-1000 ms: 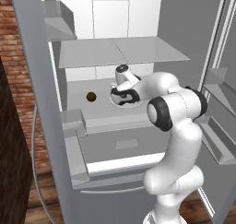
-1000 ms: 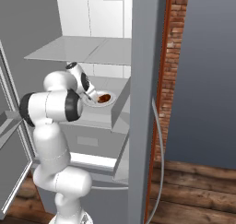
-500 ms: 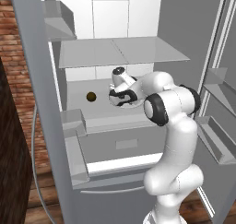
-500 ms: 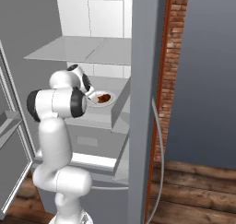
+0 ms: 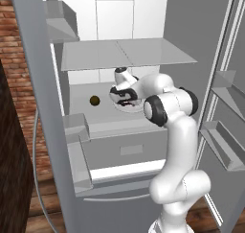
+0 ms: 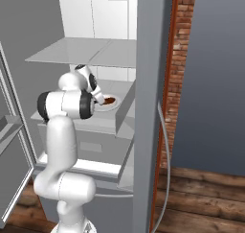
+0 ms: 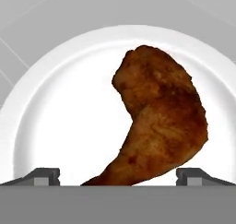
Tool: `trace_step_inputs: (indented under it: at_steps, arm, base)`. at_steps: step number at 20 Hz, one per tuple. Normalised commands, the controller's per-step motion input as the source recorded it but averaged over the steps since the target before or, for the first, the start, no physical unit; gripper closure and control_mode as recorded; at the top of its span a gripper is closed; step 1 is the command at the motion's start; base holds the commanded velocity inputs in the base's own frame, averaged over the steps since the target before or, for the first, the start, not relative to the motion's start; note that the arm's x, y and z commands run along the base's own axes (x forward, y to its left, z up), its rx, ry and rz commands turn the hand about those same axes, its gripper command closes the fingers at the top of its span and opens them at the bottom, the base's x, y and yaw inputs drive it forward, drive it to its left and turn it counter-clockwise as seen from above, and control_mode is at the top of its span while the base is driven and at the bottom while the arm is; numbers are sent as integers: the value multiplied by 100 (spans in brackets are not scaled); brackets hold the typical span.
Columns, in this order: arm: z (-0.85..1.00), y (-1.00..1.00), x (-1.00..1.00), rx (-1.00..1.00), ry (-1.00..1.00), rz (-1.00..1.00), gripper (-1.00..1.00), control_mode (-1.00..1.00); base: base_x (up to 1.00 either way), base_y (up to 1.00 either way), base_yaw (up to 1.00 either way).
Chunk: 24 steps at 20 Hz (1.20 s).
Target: Retrieve the chicken drumstick from the fridge and place it on the cutting board.
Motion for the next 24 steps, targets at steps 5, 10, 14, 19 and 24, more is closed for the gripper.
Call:
trace_step_inputs:
  at_steps: [5,10,14,19,24]
  arm:
    - [-6,0,15,1,0,0,-100,-100]
    - [-28,0,0,1,-3,0,-100,-100]
    - [-30,0,0,1,-1,0,-100,-100]
    - [-24,-6,-14,7,0,-4,-100,-100]
    - [-27,0,-22,0,2,-13,-100,-100]
  base:
    - [0,0,0]
    - [0,0,0]
    - [0,0,0]
    - [0,0,0]
    - [0,0,0]
